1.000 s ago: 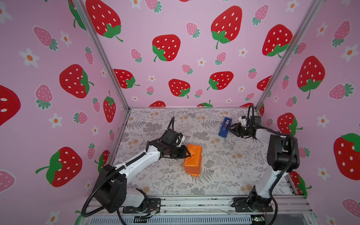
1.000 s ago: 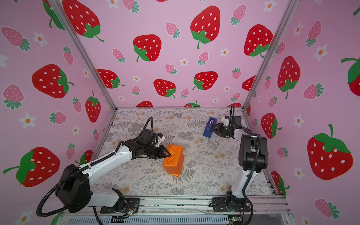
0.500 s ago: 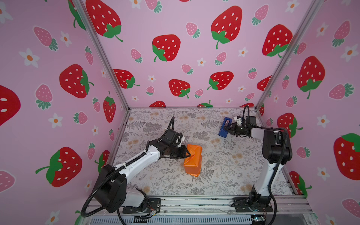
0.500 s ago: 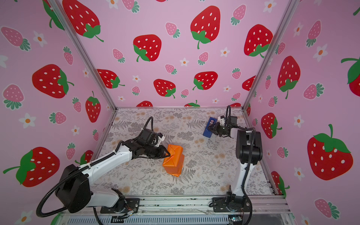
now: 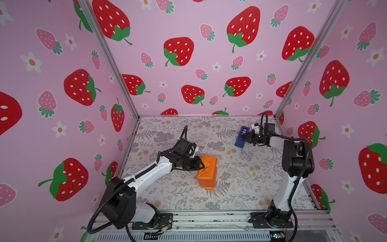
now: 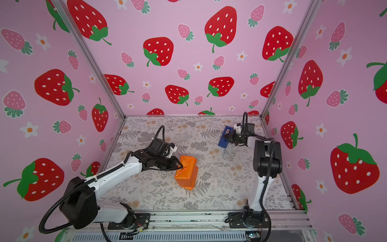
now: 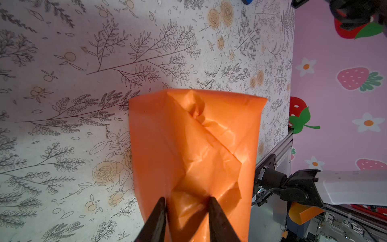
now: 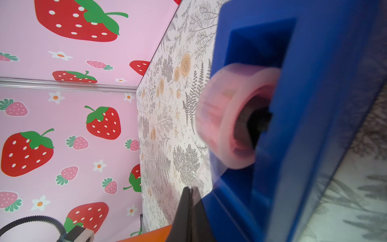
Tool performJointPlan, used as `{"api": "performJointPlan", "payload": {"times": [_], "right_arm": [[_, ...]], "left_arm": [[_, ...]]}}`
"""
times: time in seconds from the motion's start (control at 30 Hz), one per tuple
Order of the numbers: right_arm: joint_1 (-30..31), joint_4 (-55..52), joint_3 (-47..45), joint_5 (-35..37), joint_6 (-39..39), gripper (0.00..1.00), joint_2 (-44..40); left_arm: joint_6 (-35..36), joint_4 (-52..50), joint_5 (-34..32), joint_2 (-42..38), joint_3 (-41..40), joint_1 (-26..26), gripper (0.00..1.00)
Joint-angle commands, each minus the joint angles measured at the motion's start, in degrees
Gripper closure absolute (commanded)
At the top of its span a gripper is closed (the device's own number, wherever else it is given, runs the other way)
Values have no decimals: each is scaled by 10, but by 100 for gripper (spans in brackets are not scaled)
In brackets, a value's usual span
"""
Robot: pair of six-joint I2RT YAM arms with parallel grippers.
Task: Wrap a gift box in wrapping paper
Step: Tear off the tape with the cutter.
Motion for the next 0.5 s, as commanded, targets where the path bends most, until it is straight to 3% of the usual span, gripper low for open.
{"api": "performJointPlan", "payload": {"times": [0.0, 0.27, 0.47], "right_arm": [[9, -25, -13, -9, -21, 100, -59], [27, -41, -103, -9, -49, 100, -117], [36, -65, -111, 5, -86, 100, -75]], "left_arm": [[6, -84, -28, 14, -4, -3, 66], [8, -86, -31, 12, -9, -3, 66], [8, -83, -28, 17, -10, -3, 66]]}}
